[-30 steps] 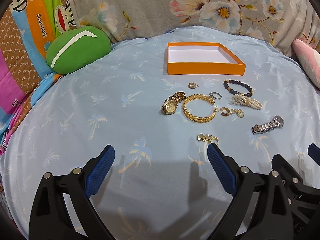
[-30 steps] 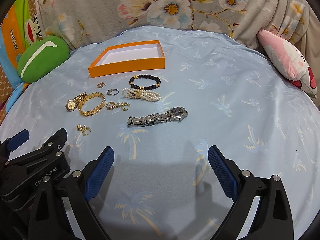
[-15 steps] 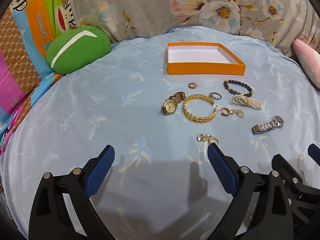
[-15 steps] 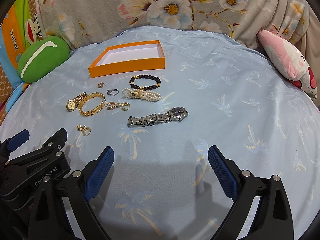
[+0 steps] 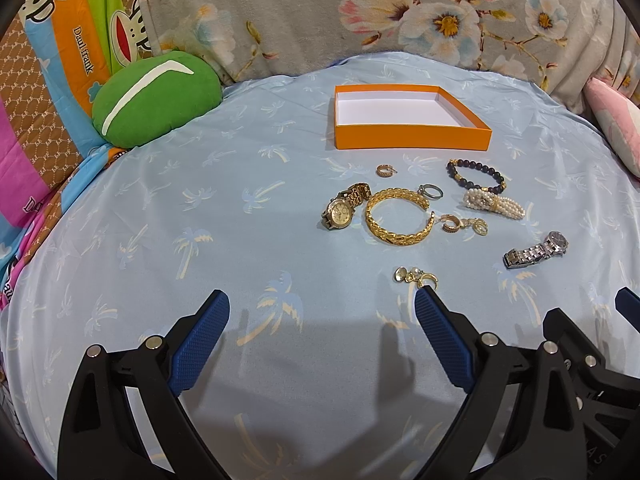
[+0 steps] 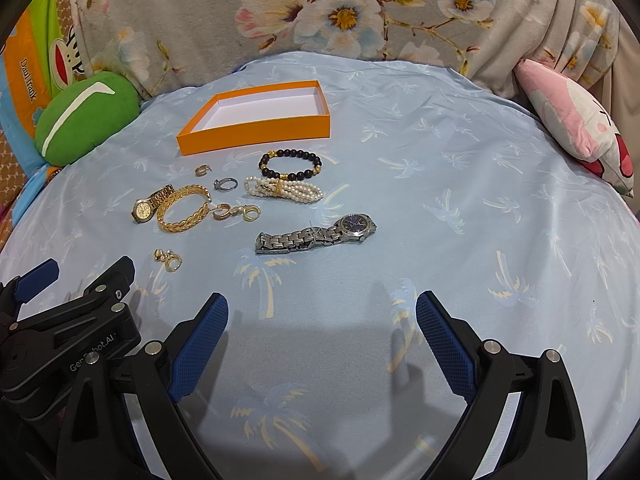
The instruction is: Organize jewelry
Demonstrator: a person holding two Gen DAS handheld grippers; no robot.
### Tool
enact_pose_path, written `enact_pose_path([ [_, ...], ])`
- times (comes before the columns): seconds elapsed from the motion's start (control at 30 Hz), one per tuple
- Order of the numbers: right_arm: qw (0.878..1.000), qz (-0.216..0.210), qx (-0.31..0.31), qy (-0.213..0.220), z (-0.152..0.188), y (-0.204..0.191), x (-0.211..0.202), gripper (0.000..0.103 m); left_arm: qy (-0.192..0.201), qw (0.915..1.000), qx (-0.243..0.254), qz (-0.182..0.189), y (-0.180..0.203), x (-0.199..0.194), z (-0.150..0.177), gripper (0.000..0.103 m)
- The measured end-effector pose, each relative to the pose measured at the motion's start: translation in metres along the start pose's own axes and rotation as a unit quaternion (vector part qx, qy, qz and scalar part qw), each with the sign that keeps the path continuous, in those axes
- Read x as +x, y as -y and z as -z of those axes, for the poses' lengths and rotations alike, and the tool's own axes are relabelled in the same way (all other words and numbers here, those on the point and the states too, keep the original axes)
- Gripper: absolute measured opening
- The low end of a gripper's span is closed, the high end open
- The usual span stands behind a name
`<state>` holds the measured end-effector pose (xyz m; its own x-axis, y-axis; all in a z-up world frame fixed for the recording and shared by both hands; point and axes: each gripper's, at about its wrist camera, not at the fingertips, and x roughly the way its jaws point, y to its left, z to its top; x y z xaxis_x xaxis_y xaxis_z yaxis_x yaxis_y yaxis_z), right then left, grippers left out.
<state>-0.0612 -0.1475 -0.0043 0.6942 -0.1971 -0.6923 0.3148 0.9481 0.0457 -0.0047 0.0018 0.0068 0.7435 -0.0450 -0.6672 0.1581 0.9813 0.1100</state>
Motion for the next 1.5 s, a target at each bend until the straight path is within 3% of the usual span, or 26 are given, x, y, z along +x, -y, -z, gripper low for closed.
enact_pose_path([
  [0.7, 1.000, -0.002, 0.000, 0.000, 0.001, -0.001, 0.000, 0.094, -0.001, 1.0000, -0.001, 0.001, 0.000, 0.000, 0.000, 0.091],
  [1.13, 0.999, -0.034, 0.039, -0.010, 0.000, 0.012, 0.003, 0.092, 0.005, 0.9995, -0.011, 0.030, -0.002, -0.004, 0.001, 0.094],
  [1.33, 0.996, -0.043, 0.073, -0.040, -0.011, 0.033, 0.017, 0.078, -0.013, 0.9998, -0.003, 0.013, -0.015, 0.003, -0.008, 0.096],
  [1.5, 0.991, -0.054, 0.104, -0.062, -0.023, 0.039, 0.034, 0.063, -0.025, 0.9984, -0.047, 0.018, -0.040, 0.009, -0.018, 0.096],
])
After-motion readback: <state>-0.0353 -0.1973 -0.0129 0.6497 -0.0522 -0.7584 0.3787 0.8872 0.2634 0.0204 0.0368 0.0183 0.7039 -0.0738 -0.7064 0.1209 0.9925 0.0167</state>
